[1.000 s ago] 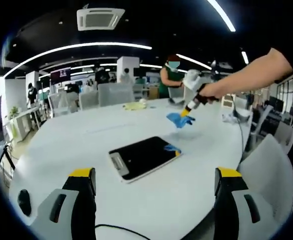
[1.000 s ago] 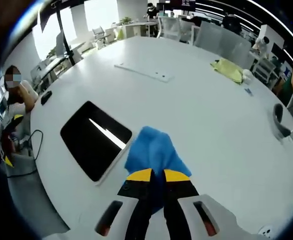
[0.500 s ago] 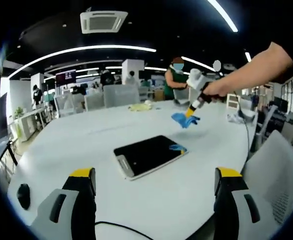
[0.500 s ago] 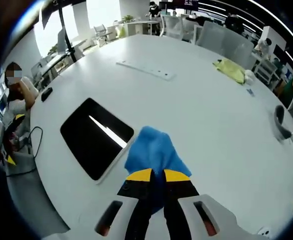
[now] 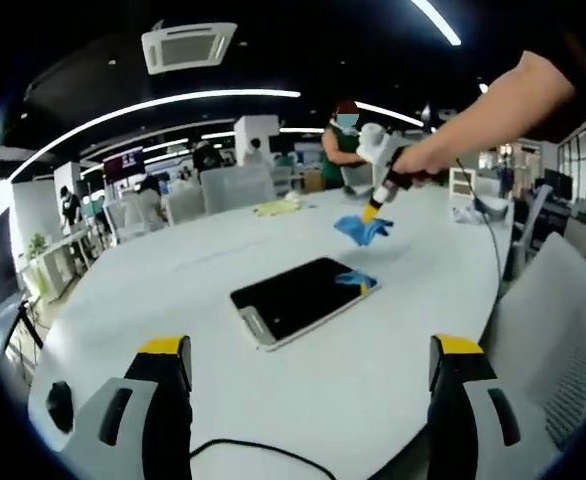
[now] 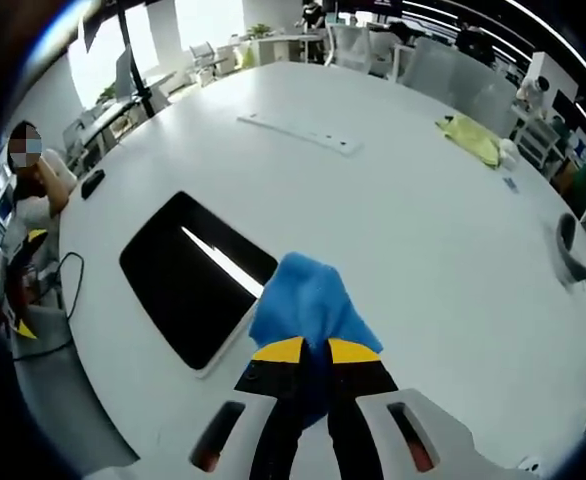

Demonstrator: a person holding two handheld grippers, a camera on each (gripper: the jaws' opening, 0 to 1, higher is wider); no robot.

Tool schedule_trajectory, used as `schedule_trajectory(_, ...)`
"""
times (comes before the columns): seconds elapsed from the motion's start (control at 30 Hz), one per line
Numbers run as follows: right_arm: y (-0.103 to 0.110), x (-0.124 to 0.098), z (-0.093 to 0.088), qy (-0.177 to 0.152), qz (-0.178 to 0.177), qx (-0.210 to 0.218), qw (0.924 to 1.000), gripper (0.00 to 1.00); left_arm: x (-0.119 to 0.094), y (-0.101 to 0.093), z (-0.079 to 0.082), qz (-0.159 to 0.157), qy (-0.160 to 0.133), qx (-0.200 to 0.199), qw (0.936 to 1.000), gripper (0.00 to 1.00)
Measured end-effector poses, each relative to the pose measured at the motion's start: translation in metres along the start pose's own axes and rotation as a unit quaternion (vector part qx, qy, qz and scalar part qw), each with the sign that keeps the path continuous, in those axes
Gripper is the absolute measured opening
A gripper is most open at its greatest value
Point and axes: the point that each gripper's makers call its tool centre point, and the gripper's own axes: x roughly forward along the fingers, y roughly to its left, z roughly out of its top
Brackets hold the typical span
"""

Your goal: Wipe the mirror surface with the cleaning cloth until all visible marks leave the cleaned area.

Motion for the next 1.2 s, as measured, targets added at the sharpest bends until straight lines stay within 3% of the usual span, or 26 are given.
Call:
schedule_trajectory(0.1, 0.004, 0.003, 0.001, 0.008, 0.000, -0.005, 1.0000, 0.03, 0.000, 0.008, -0.005, 0.001, 0.012, -0.032, 0.9994, 0.99)
schedule_trajectory(0.37, 0.013, 0.007, 0.006, 0.029, 0.007, -0.034, 0.9990, 0.03, -0.005, -0.006, -0.021, -0.028, 0.044, -0.016, 0.9985, 1.00)
schedule_trajectory(0.4, 0.012, 0.007, 0.007, 0.032, 0.006, -0.040, 0.9987, 0.03, -0.007, -0.007, -0.019, -0.029, 0.039, 0.000, 0.9988, 1.00)
schedule_trajectory(0.5, 0.013, 0.008, 0.009, 0.034, 0.006, -0.046, 0.9983, 0.03, -0.008, -0.003, -0.022, -0.027, 0.044, -0.023, 0.9984, 1.00)
schedule_trajectory(0.73, 0.015, 0.022, 0.014, 0.041, 0.012, -0.048, 0.9980, 0.03, -0.009, -0.005, -0.024, -0.031, 0.046, -0.024, 0.9982, 1.00)
schedule_trajectory(0.83, 0.013, 0.030, 0.021, 0.045, 0.012, -0.029, 0.9985, 0.03, -0.010, -0.011, -0.029, -0.044, 0.057, -0.022, 0.9971, 1.00)
schedule_trajectory(0.9, 0.019, 0.035, 0.026, 0.046, 0.025, -0.012, 0.9985, 0.03, -0.011, -0.011, -0.030, -0.042, 0.058, -0.026, 0.9971, 1.00)
schedule_trajectory(1.2, 0.039, 0.058, 0.035, 0.058, 0.028, -0.031, 0.9974, 0.03, -0.016, -0.013, -0.030, -0.041, 0.055, -0.020, 0.9975, 1.00)
